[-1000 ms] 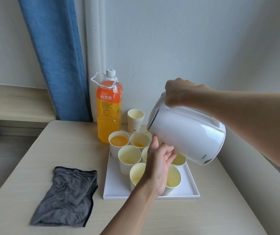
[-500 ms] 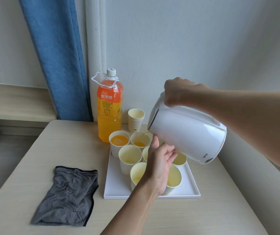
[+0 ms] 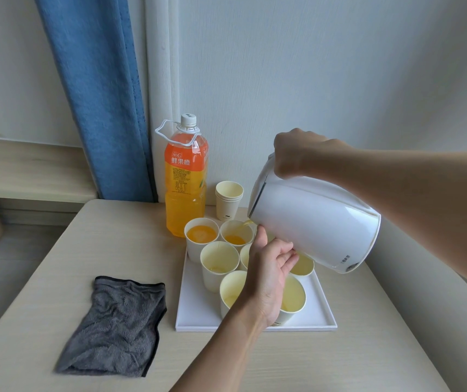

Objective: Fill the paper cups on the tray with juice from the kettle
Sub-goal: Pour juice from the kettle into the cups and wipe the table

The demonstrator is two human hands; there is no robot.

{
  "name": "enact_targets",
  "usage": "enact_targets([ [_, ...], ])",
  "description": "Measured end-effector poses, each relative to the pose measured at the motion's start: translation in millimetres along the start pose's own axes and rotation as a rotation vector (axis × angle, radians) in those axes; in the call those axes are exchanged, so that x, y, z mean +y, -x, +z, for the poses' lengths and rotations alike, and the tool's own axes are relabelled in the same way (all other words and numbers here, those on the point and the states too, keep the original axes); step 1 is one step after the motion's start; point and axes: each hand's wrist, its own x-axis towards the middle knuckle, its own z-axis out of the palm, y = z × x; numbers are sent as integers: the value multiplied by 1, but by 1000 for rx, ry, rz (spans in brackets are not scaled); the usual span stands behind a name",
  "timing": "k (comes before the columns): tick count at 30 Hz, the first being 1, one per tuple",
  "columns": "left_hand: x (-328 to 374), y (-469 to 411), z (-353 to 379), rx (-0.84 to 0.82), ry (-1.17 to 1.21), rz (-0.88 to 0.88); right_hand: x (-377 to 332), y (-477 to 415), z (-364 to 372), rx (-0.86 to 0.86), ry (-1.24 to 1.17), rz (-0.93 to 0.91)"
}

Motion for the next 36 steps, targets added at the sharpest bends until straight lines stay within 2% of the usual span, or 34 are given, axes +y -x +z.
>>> enact_targets([
  [36,-4,-6,-5,4,9,-12,-8,-5,1,13,60,-38],
])
